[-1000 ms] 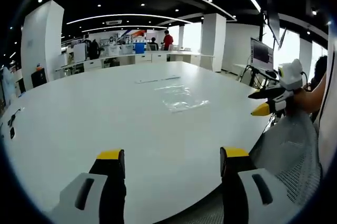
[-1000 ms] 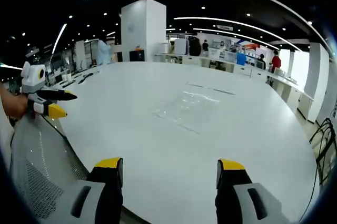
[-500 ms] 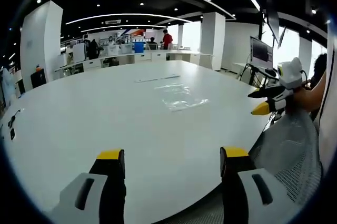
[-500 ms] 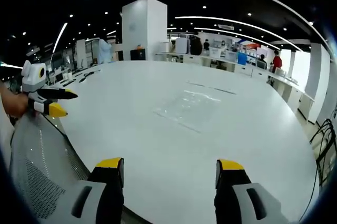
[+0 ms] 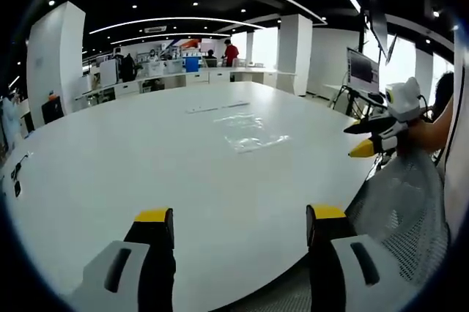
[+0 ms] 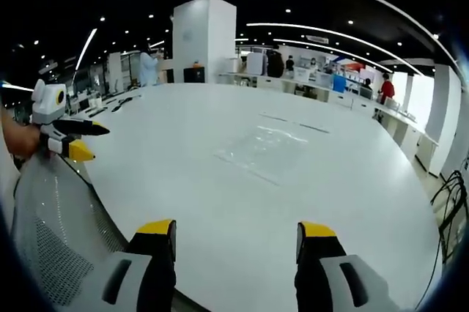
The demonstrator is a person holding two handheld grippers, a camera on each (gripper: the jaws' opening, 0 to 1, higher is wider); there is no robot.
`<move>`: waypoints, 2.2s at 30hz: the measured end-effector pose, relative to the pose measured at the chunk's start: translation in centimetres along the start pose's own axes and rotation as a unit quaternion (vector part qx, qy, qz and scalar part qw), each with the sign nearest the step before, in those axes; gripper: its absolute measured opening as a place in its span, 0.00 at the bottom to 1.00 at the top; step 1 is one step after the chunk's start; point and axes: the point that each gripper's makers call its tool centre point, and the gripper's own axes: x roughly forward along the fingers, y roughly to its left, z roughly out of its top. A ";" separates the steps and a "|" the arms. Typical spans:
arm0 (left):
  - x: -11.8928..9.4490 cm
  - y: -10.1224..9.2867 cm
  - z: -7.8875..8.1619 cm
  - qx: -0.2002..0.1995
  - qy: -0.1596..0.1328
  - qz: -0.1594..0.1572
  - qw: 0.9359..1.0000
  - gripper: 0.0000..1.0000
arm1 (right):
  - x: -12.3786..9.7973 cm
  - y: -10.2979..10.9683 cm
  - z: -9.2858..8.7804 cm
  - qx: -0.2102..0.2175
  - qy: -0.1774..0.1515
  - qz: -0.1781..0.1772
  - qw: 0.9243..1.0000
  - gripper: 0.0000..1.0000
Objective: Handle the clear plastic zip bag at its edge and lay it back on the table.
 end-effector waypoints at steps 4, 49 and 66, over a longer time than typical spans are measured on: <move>0.0 -0.1 0.0 0.000 0.000 0.000 1.000 0.72 | -0.1 0.1 0.1 -0.002 -0.001 -0.001 1.000 0.65; 0.1 0.1 -0.2 0.016 -0.001 0.000 1.000 0.71 | 0.0 0.4 -0.3 -0.014 0.010 0.006 1.000 0.63; -0.2 -0.9 0.5 0.018 0.004 0.000 1.000 0.70 | 0.2 0.8 0.0 -0.034 0.024 0.037 0.998 0.64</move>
